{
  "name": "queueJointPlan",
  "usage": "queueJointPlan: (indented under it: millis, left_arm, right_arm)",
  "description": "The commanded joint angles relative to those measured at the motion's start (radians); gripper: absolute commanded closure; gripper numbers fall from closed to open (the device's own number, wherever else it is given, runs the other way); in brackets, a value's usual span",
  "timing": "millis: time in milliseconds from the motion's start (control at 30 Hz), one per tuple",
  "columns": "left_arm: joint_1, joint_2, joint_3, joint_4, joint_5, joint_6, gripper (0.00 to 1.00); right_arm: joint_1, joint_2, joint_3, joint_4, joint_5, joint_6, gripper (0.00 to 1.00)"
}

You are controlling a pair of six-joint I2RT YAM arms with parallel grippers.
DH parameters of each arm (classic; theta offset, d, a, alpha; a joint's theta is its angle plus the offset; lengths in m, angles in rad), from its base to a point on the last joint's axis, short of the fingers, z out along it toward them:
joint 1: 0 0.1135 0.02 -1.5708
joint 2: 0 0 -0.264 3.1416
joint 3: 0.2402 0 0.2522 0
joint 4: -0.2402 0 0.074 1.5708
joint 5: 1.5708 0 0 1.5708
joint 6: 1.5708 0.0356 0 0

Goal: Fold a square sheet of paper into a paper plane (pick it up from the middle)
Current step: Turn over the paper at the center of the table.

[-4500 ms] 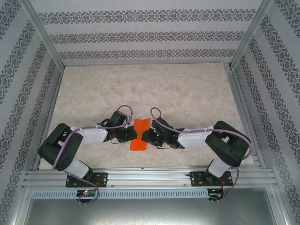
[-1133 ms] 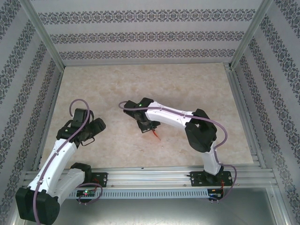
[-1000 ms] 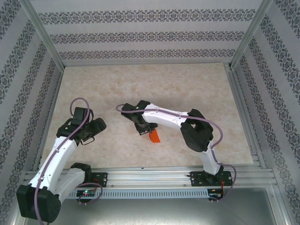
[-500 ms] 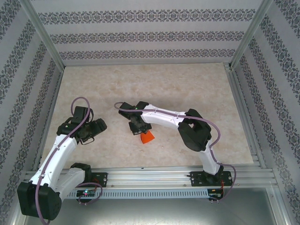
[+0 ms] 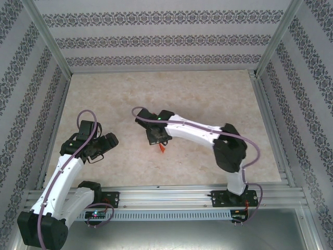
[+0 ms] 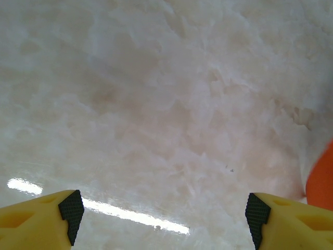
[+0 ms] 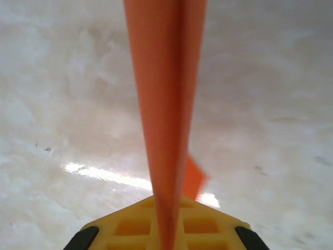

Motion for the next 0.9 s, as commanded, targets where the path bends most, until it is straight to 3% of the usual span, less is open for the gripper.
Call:
queueJointPlan:
  millis: [0, 167, 367, 567, 733, 867]
  left_arm:
    - [0.014, -0.003, 0.019, -0.026, 0.014, 0.012, 0.16]
    - [0.013, -0.005, 0.020, -0.016, -0.002, 0.018, 0.15]
    - [0.013, -0.017, 0.026, -0.010, -0.036, 0.025, 0.15]
    - [0.014, -0.022, 0.034, -0.022, -0.039, 0.028, 0.15]
    - [0.015, -0.034, 0.042, -0.032, -0.031, 0.027, 0.15]
    - [0.014, -0.038, 0.053, -0.054, -0.012, 0.032, 0.15]
  right_arm:
    - [-0.031, -0.126, -0.032, -0.183, 0.201, -0.018, 0.92]
    - [-0.049, -0.110, -0.016, -0.377, 0.353, 0.019, 0.93]
    - [-0.017, 0.013, 0.066, -0.435, 0.375, 0.053, 0.89]
    - [0.032, 0.183, 0.155, -0.395, 0.272, 0.089, 0.85]
    - [0.060, 0.232, 0.158, -0.219, 0.084, 0.067, 0.81]
    - [0.068, 0.201, 0.115, -0.047, -0.076, 0.038, 0.61]
